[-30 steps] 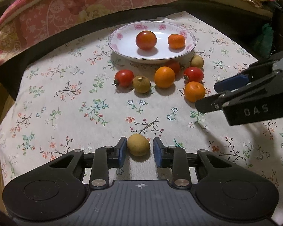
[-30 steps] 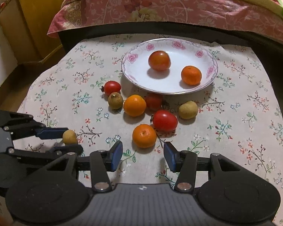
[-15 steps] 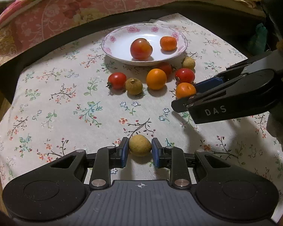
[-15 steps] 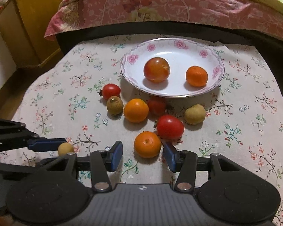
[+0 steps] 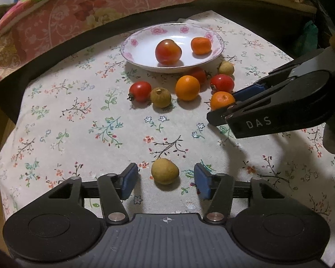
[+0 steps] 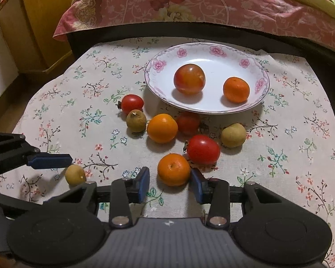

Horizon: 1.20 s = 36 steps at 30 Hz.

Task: Organize fruits
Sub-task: 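Move left tool to the small tan fruit while right tool approaches another tangerine, then close left tool on the tan fruit while right tool grasps the tangerine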

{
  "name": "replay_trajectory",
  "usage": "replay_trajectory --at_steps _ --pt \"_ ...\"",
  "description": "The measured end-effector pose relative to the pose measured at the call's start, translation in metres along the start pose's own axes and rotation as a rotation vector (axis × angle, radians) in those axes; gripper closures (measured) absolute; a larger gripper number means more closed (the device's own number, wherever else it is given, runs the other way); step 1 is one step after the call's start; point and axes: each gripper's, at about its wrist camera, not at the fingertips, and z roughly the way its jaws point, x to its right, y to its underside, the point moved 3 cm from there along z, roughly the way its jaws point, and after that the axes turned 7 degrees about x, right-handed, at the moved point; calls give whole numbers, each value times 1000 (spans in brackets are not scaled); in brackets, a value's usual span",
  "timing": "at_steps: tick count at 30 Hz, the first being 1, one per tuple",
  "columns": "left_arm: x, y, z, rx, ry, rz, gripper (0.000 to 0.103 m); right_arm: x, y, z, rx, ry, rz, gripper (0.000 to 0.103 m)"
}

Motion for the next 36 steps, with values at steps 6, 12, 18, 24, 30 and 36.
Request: replay_trajectory --at_steps 6,12,18,24,30,36 --pt "2 0 -2 5 5 18 42 1 0 -1 15 1 9 63" --pt "1 -1 -4 3 14 16 67 -1 0 -2 -10 20 -14 71" --pt "2 -4 -8 12 15 8 68 -5 -2 -14 -2 -17 -33 72" --pt "5 -3 -9 15 10 28 66 -5 14 -32 -22 -25 -62 72" --pt "5 -1 -8 11 11 39 60 -1 26 -29 -52 -33 -65 72" --pt "4 2 -6 9 7 46 45 -6 26 -24 -58 -36 -90 70"
